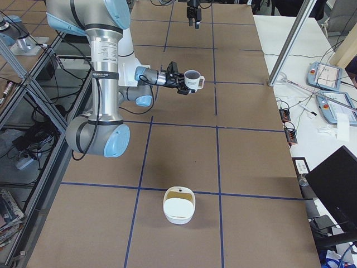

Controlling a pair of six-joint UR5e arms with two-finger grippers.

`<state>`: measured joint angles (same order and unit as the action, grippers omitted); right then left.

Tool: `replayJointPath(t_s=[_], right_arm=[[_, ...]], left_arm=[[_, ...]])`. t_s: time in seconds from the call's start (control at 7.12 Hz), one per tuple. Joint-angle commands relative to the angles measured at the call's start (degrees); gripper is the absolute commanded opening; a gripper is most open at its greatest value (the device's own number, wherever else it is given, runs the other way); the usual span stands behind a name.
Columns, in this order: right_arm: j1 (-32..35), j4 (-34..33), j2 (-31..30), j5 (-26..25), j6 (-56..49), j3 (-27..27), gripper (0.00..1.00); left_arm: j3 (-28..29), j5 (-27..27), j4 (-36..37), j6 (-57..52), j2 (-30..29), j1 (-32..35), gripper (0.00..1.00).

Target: Left arm hands cup to right arm to dump lemon

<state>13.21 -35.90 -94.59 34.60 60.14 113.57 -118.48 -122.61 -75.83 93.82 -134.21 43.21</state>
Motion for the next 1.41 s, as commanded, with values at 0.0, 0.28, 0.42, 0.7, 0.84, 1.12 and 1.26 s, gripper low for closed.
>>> replayJointPath(t_s=[0.0,0.28,0.42,0.7,0.84,1.12,1.26], right_arm=[[8.55,15.78,-12.5,7.73,2.79,-0.97,0.1],[12.17,27.57,-17.63,10.03,16.26,-7.01,0.1],[15.15,37.47,-20.51,13.61,17.02,-12.35,0.1],[24.8,62.76,-20.89,25.88,21.56,-30.77,0.09],[30.59,70.28,-20.46,34.83,29.08,-37.3,0.09],[38.09,80.77,-18.1,42.36,44.91,-46.46,0.1],[41.08,82.55,-16.69,44.48,51.94,-47.46,0.1]], left_arm=[[-0.88,0.0,0.07,-0.4,0.71,0.12,1.0],[-0.88,0.0,0.07,-0.4,0.97,0.12,1.0],[-0.88,-0.17,0.07,-0.4,1.32,0.12,1.0],[-4.47,-0.44,-0.19,-0.48,5.16,-0.06,1.0],[-4.48,-0.27,-0.2,-0.48,5.19,-0.06,1.0],[-4.31,-0.18,-0.2,-0.74,5.62,-0.15,1.0],[-4.31,-0.09,-0.2,-1.27,5.89,-0.23,1.0]])
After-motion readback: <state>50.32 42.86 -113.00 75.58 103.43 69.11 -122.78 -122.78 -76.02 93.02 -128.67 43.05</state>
